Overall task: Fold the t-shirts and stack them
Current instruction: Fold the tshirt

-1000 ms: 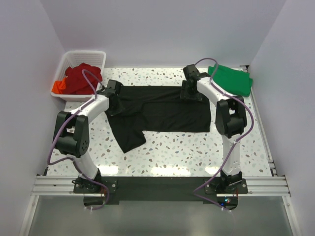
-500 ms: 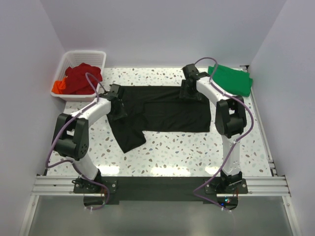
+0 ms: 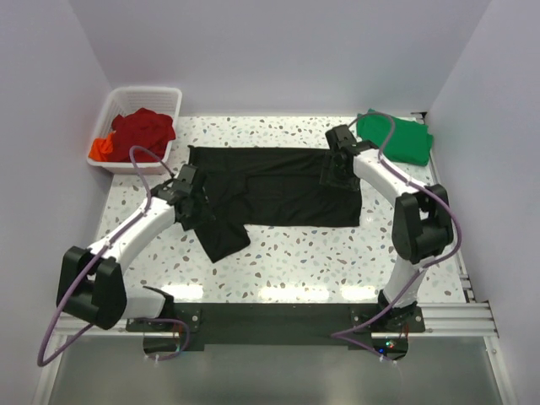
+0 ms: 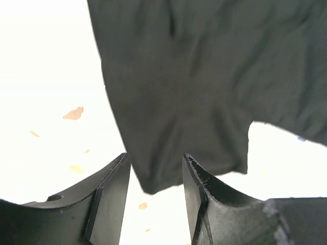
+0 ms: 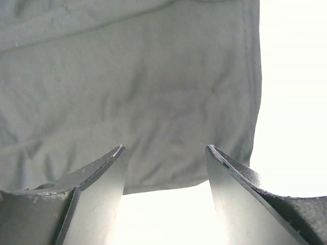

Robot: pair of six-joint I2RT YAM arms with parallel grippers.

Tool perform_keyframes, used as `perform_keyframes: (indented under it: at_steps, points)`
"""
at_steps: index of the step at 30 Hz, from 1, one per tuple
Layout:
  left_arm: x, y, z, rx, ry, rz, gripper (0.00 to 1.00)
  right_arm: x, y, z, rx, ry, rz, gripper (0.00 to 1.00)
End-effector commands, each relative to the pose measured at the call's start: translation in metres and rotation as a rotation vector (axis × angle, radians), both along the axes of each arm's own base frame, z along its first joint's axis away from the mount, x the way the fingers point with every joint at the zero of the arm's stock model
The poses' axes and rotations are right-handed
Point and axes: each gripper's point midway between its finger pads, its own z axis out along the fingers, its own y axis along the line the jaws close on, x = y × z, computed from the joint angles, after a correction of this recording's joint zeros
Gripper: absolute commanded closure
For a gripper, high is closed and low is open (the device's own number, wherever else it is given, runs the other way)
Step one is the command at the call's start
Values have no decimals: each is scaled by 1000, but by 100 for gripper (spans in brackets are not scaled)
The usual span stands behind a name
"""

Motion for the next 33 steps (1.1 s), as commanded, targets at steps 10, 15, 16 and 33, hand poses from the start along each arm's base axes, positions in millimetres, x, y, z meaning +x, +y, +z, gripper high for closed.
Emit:
perform_keyframes:
  at_steps: [10, 15, 16, 33]
  points:
    - [-75, -13, -20, -113, 122, 87, 50, -45, -12, 8, 16, 1, -41, 34]
    - [-86, -26, -31, -174, 145, 84, 50, -50, -12, 2, 22, -2, -32, 34]
    - [-87, -26, -34, -179, 150, 102, 50, -51, -12, 2, 24, -4, -30, 34]
    - [-82, -39, -68, -144, 151, 136, 54, -52, -11, 3, 28, -19, 1, 34]
